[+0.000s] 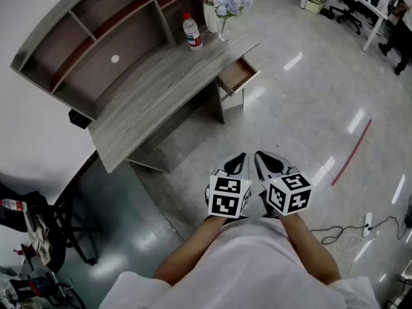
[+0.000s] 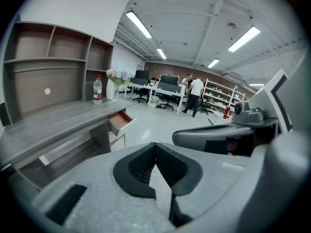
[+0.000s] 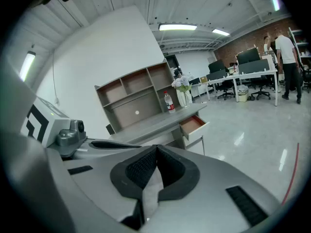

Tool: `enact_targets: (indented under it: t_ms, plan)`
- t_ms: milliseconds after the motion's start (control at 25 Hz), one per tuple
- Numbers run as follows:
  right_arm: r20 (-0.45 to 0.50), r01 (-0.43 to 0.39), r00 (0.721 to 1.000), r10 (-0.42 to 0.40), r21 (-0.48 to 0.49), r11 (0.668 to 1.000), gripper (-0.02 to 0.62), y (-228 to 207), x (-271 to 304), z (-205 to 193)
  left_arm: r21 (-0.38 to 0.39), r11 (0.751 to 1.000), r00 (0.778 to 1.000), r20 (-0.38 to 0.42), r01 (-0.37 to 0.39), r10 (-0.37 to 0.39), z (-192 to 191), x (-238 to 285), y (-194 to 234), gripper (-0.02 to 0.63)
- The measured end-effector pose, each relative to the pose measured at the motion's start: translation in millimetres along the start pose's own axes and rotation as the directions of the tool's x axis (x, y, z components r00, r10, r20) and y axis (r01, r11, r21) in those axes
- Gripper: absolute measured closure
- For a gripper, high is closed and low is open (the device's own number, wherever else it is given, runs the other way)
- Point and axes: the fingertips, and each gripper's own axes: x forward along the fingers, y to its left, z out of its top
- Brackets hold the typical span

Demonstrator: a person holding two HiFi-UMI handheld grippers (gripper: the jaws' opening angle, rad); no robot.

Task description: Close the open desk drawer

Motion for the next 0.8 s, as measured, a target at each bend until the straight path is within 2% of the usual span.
enact_targets:
  t_ms: [400,800]
  plan:
    - [0.005,0.016,1.000,-0.016,0.005,1.000,0.594,9,7,2,-0.029,1.000,0.999,0.037,0.004,-0.003,3,-9,15,0.603]
    - [-0.002,-0.023,1.000,0.023,-0.003,1.000,0.594,12,36,13,-0.054,0.998,0.999,0.037,-0.014,0.016,9,1,39,0.603]
